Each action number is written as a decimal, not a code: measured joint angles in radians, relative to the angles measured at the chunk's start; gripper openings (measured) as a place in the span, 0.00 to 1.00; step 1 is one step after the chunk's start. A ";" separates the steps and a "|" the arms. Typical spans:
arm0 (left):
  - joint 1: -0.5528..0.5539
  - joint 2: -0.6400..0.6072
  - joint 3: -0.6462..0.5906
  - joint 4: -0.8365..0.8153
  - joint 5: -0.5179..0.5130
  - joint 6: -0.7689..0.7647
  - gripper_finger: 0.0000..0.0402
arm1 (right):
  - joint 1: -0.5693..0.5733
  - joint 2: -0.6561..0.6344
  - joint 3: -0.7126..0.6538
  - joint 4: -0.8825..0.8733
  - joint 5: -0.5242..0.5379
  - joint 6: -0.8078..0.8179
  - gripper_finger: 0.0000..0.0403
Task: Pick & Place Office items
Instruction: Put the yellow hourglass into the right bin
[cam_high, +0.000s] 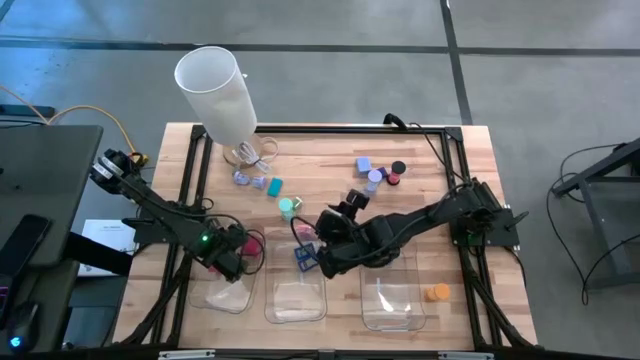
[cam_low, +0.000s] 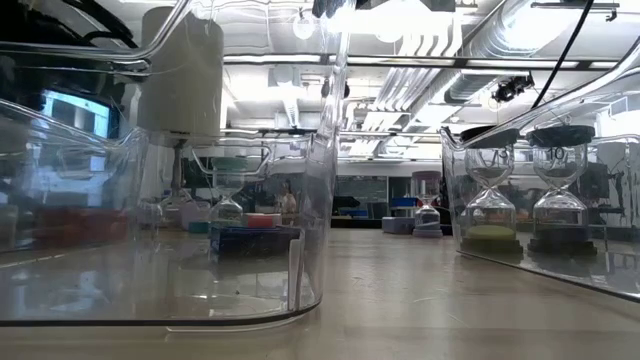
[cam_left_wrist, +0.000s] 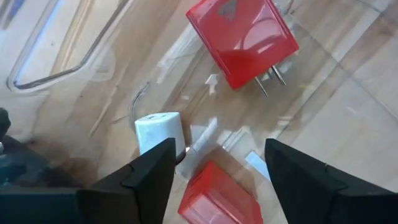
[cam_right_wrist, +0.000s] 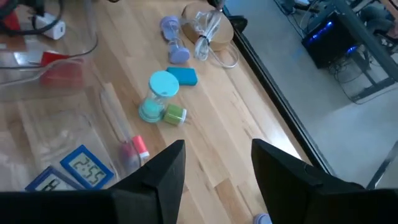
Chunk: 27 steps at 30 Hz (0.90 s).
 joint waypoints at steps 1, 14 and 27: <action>0.002 0.000 0.000 0.000 -0.001 0.006 0.61 | 0.007 0.000 0.000 0.000 0.000 0.000 0.43; 0.026 -0.152 0.002 -0.003 -0.008 -0.007 0.61 | 0.093 -0.029 0.000 -0.085 -0.005 0.017 0.43; 0.232 -0.353 0.003 0.265 -0.121 0.447 0.61 | 0.089 -0.223 -0.003 -0.400 -0.037 0.301 0.43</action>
